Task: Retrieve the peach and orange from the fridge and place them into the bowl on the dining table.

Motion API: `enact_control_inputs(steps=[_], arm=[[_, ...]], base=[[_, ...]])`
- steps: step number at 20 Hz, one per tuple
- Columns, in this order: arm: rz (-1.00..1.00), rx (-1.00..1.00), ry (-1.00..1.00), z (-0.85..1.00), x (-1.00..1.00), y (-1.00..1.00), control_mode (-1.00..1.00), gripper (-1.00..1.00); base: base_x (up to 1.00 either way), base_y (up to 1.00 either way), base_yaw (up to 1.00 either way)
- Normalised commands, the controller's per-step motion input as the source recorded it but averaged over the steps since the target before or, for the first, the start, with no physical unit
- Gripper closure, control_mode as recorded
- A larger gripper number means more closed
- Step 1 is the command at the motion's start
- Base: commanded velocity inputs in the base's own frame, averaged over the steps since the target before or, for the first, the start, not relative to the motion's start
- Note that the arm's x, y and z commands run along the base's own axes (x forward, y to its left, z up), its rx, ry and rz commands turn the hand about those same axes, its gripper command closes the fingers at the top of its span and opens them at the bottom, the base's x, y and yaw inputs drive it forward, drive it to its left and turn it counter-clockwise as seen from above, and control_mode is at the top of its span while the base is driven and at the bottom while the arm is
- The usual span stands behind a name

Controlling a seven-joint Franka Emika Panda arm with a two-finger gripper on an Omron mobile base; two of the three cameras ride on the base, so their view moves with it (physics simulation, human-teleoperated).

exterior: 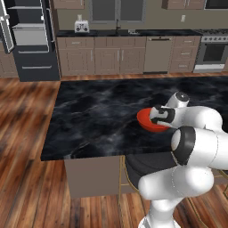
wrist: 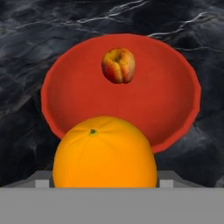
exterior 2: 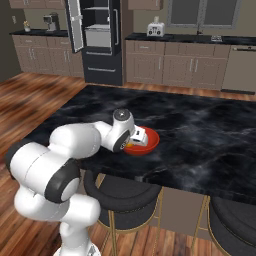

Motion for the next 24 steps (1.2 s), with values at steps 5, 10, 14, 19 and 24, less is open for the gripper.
enact_control_inputs(steps=[5, 10, 14, 19, 24], arm=[[0.00, 0.00, 0.00, -0.19, 0.26, -0.04, -1.00, 1.00], [0.00, 0.00, 0.00, -0.19, 0.25, -0.04, -1.00, 1.00], [0.00, 0.00, 0.00, -0.20, 0.23, -0.03, -1.00, 1.00], [0.00, 0.00, 0.00, -0.18, 0.18, 0.00, -1.00, -1.00], [0.00, 0.00, 0.00, -0.01, 0.02, -0.07, -1.00, -1.00]], base=[[0.00, 0.00, 0.00], [0.00, 0.00, 0.00], [0.00, 0.00, 0.00], [0.00, 0.00, 0.00], [0.00, 0.00, 0.00]])
